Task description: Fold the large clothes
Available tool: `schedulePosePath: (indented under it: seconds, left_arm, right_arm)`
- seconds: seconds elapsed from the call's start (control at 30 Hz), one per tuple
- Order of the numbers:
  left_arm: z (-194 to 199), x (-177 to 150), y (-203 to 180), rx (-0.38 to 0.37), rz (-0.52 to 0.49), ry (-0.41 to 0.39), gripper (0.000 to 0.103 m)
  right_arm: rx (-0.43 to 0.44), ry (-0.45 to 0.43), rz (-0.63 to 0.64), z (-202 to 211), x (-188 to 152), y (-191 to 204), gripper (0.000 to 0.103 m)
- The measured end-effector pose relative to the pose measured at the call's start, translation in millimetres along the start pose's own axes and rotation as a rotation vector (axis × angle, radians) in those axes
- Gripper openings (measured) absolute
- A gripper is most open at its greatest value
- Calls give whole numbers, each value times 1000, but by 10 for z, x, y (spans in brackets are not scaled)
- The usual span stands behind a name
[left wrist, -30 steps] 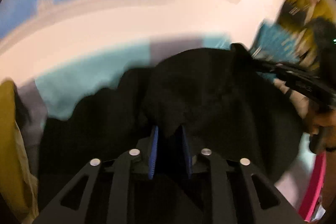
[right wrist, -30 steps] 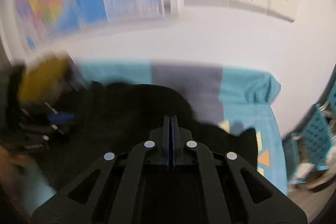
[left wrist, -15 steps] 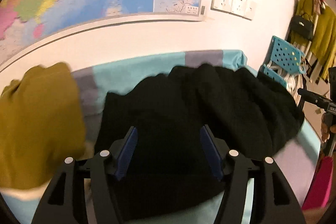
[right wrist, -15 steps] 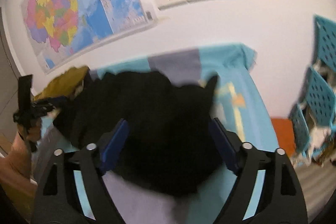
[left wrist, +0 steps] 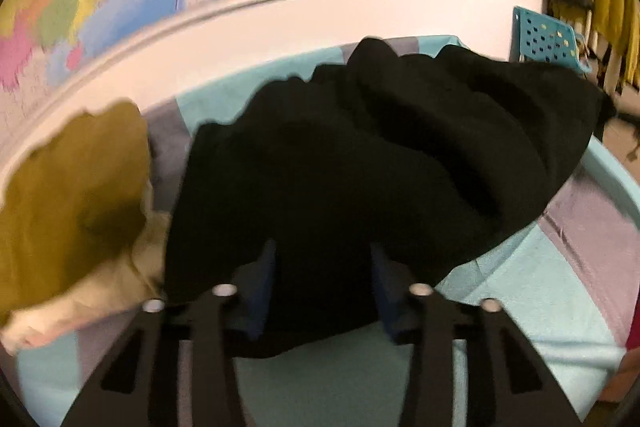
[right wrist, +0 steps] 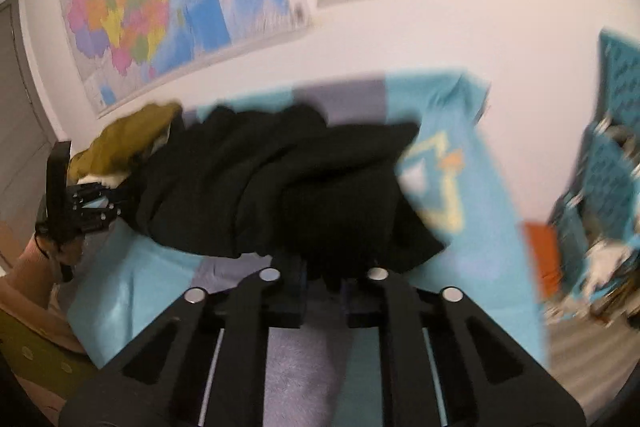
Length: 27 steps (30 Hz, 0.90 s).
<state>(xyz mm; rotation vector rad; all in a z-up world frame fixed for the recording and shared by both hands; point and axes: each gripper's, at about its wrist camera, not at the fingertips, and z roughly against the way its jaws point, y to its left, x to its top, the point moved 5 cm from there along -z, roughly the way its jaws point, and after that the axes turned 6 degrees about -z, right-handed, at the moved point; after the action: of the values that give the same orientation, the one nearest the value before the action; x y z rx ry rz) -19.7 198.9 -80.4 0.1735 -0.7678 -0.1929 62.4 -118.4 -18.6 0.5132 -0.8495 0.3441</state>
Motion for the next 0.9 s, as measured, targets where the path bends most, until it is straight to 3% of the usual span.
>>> schedulePosePath:
  seconds: [0.03,0.17,0.3,0.37,0.4,0.43,0.47,0.6,0.7,0.77,0.9]
  left_arm:
    - [22,22,25,5,8,14,19]
    - [95,15,133,-90,82,26,12]
    - [-72,-46,29,-102,78,79,12]
    - [-29,-39,41,-110,89,57,13]
    - [4,-39,59,-117,97,45,25]
    - [63,-43,97,-135,115,32,46]
    - [112,-49,123,-146,126,26,52]
    - [229,-66,91,-151,84,-6,61]
    - [69,-75,27,-130,69,44,61]
    - [-67,-73,31,-112,76,71,54]
    - [-156,-43,61,-94,96,62,25]
  right_arm:
    - [-19,-31,27,162,104,27,8]
    - [-83,-66,11,327,259,-195,9]
    - [-189,202,-41,-327,-241,-553,22]
    - [-216,179,-76,-293,-282,-597,41]
    - [-207,156,-98,-217,-249,-603,50]
    - [-203,124,-107,-125,-200,-592,52]
    - [-217,63,-103,39,-122,-557,53]
    - [-122,-64,-46,355,97,-199,58]
    - [9,-31,78,144,144,325,58]
    - [86,28,132,-144,129,604,59]
    - [131,184,190,-870,20,970,59]
